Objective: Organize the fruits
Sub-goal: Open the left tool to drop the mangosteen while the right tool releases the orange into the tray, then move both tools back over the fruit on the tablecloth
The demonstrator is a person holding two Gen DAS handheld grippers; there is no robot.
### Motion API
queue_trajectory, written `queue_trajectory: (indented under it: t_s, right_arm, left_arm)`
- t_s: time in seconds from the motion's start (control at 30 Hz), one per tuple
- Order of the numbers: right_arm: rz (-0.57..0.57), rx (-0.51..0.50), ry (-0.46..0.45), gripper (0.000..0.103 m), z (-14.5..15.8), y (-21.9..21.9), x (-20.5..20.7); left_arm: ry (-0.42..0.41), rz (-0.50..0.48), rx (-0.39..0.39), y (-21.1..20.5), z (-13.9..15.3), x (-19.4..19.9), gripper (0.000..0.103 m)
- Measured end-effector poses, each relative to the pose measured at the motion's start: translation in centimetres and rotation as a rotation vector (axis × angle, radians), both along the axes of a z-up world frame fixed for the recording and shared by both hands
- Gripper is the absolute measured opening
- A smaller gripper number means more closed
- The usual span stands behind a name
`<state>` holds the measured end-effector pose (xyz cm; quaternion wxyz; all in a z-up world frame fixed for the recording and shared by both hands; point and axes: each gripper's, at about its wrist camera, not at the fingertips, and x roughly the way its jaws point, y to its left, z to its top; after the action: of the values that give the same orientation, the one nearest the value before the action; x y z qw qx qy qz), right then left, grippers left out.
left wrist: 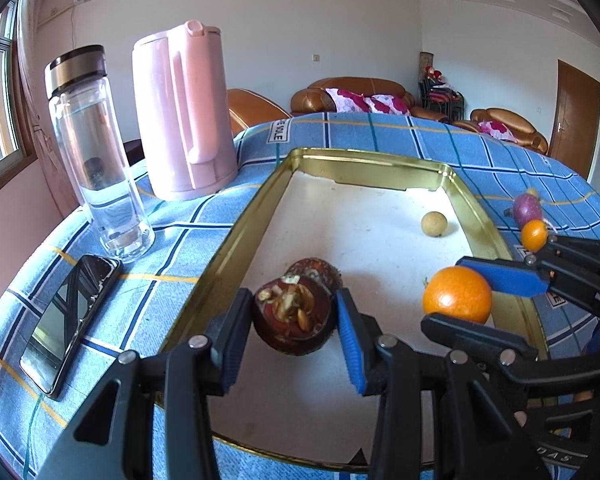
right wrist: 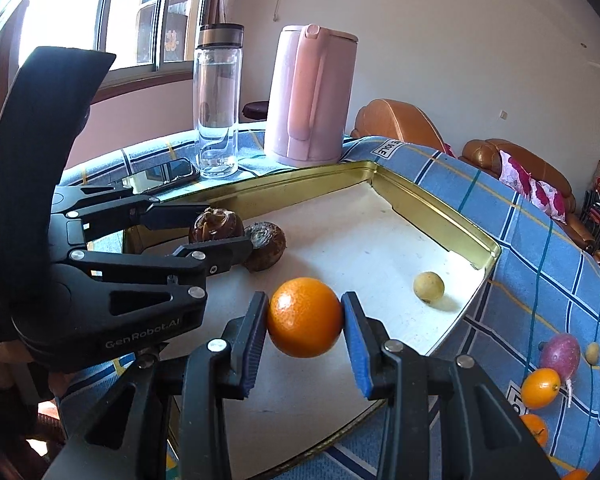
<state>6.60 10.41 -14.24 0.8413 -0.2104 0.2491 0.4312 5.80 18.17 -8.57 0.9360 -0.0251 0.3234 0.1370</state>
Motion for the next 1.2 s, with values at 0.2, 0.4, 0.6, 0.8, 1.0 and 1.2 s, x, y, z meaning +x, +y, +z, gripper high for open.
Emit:
queue_trajectory:
  t_s: [0.2,0.4,0.6,0.8,1.0,1.2]
  right_arm:
    - [0.019,-0.009,0.009,0.040,-0.1,0.2,-0.2]
    - [-0.015,0.018,0.004,0.055,0.3,-0.4,0.1]
    - [-0.057,0.088,-0.003,0.064,1.0,-1.7,0.2]
    - [-0.120,0.132,-0.072,0.064,1.8,-4.2,-0.4]
    - [-0.259,0.174,-0.107,0.064,3.2,-9.4,0.5]
    - [-0.464,0.174,-0.166,0.064,3.9,-15.7,1.9]
  left_arm:
    - [0.004,0.011,0.025,-0.2,0.0,0.1,0.046]
    - [-0.020,0.045,0.028,-0.1,0.3,-0.3,0.070]
    - [-0.054,0.045,0.021,-0.4,1.0,-0.8,0.076]
    - [-0.132,0.015,0.006,-2.0,2.9,-1.4,0.083]
    - [-0.164,-0.065,0.010,-5.7,4.1,-0.6,0.086]
    - [-0.152,-0.203,0.004,-10.9,5.3,1.3,0.090]
